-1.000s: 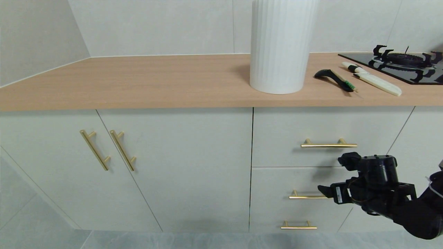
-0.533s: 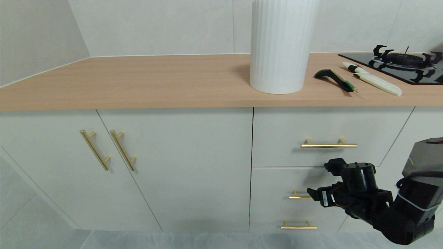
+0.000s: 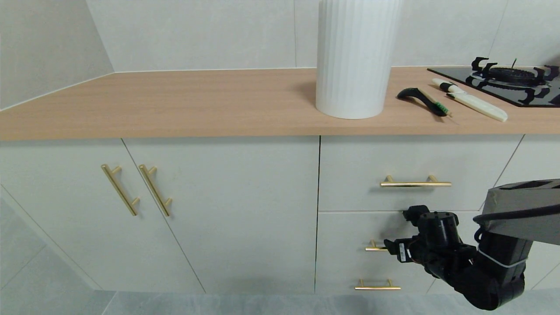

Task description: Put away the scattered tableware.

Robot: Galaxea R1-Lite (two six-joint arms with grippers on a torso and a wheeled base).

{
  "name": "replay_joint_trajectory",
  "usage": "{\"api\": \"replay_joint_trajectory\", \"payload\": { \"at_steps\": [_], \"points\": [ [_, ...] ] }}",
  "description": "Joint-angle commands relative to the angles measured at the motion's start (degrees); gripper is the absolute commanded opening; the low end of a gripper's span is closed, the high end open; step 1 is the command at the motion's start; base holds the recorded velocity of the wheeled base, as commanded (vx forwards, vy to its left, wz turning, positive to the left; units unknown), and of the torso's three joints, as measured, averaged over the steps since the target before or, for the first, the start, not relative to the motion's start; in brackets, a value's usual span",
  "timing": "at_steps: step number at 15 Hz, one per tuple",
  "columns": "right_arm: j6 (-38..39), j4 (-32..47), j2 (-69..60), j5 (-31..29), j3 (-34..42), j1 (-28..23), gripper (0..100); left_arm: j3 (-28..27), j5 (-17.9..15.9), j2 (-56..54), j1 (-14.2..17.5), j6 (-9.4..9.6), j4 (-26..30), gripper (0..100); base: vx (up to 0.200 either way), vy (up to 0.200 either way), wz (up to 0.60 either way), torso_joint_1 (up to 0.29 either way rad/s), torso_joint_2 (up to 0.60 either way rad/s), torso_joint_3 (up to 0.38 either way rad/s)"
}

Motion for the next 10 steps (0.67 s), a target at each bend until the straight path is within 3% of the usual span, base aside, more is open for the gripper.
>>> {"api": "replay_joint_trajectory", "payload": {
  "at_steps": [1,10],
  "points": [
    [-0.1,-0.6,1.4,0.1,-0.5,0.2,100,0.0,0.0,0.1,0.1,-0.02,0.0,100,0.0,0.0,0.0,0.0,0.0,0.0],
    [-0.3,-0.3,1.9,0.1,1.0,0.3,100,0.0,0.0,0.1,0.1,-0.02,0.0,100,0.0,0.0,0.0,0.0,0.0,0.0]
  ]
}}
